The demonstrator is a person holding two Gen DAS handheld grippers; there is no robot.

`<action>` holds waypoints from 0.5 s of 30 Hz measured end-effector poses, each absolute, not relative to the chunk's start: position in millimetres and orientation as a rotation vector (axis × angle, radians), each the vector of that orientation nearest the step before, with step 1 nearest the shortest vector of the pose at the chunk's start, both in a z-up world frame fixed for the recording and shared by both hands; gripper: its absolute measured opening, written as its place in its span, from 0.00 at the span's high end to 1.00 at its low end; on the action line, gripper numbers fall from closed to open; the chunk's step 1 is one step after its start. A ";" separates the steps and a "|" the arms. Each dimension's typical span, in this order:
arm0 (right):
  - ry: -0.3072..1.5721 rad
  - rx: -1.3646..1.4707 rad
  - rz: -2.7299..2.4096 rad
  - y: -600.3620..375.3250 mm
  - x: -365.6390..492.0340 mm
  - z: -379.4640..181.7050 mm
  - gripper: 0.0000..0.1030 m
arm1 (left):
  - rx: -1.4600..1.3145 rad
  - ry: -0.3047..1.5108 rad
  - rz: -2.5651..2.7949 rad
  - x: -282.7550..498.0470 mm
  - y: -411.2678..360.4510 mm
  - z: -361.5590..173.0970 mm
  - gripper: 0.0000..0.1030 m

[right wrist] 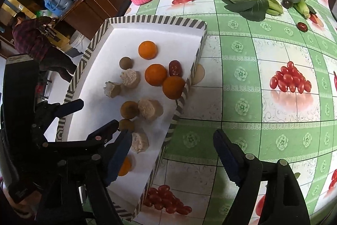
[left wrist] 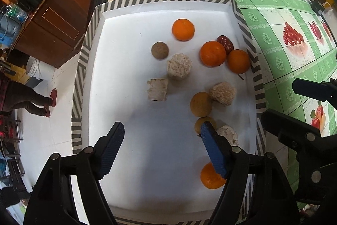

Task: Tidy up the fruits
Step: 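Hold both open grippers above the tray and draw them back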

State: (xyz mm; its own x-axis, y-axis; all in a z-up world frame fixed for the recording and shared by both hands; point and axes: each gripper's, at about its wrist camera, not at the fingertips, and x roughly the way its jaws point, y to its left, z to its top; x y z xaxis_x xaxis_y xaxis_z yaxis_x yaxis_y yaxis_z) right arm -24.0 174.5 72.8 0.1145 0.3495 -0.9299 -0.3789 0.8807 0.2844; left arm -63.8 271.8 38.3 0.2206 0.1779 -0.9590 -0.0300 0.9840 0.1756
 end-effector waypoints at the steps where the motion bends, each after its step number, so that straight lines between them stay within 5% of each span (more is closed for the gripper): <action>1: 1.356 -0.028 0.537 175.5 -24.1 72.7 0.21 | 0.128 1.342 0.149 -63.2 274.5 38.3 0.27; 15: 1.371 -0.115 0.568 196.5 -29.6 73.5 0.21 | 0.074 1.340 0.164 -58.2 298.4 41.7 0.27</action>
